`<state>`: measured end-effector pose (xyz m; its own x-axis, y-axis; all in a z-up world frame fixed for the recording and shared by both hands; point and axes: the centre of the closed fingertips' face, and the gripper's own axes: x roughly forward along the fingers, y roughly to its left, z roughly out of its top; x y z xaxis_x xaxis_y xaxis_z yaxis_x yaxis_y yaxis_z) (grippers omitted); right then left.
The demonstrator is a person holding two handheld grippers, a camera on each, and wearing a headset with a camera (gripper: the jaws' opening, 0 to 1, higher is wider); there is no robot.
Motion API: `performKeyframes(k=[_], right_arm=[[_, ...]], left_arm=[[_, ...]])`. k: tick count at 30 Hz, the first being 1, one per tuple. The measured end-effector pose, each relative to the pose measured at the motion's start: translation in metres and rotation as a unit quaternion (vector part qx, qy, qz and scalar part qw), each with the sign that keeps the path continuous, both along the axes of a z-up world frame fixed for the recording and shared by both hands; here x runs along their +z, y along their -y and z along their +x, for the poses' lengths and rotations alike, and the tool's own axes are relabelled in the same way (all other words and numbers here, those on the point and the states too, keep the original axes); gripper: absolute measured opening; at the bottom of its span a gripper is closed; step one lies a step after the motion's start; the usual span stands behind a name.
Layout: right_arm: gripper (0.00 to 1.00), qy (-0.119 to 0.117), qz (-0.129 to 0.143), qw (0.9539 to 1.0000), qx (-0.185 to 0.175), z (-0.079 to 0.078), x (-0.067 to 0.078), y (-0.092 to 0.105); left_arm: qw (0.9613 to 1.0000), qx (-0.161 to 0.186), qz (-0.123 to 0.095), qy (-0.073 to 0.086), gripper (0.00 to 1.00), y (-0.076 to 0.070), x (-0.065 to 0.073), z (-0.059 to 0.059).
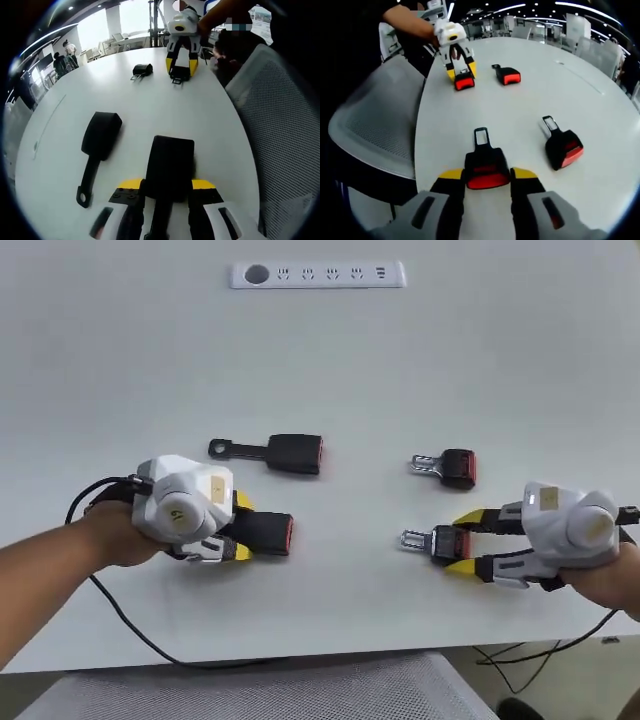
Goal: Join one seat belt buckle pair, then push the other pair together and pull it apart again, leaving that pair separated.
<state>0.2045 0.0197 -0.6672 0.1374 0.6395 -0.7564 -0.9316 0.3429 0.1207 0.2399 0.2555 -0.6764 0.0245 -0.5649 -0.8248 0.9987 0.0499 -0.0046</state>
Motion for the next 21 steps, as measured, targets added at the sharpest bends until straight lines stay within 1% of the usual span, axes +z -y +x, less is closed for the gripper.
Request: performKeyframes(k=[5,9,11,14,15,16,17,18,21], right_arm=[[0.35,0.001,0.009,1.0,-0.002,0.0,0.001,0.001],[0.34,0.0,0.011,0.9999,0.0,0.001,0.001,0.0],[0.34,0.0,0.012,0.9999,0.002,0.002,0.0,-0.003],[0.34,0.001,0.019,0.9998,0.005,0.001,0.0,-0.011],[0.34,0.0,0.018,0.9998,0.004,0.002,0.0,-0.012],[0.34,0.003,0.025,0.9996,0.01,0.002,0.0,-0.019],[0.34,0.004,0.025,0.9996,0.01,0.003,0.0,-0.021],[0.34,0.005,0.03,0.9995,0.013,0.003,0.0,-0.026],[0.34,0.006,0.035,0.9992,0.02,0.004,-0.002,-0.031]], left_arm=[[0.9999,0.015,0.005,0.0,0.34,0.002,0.0,0.0],[0.9999,0.012,0.007,0.001,0.34,0.002,-0.001,-0.001],[0.9999,0.004,0.013,0.003,0.34,0.003,0.0,-0.001],[0.9997,0.005,0.022,0.002,0.34,0.003,0.0,0.0],[0.9997,0.006,0.023,0.002,0.34,0.002,0.0,0.0],[0.9997,0.007,0.024,0.001,0.34,0.002,-0.001,0.0],[0.9997,0.007,0.025,0.001,0.34,0.002,-0.001,0.0],[0.9996,0.009,0.026,0.0,0.34,0.002,-0.001,0.0],[0.9996,0.011,0.027,0.0,0.34,0.002,-0.001,0.0]])
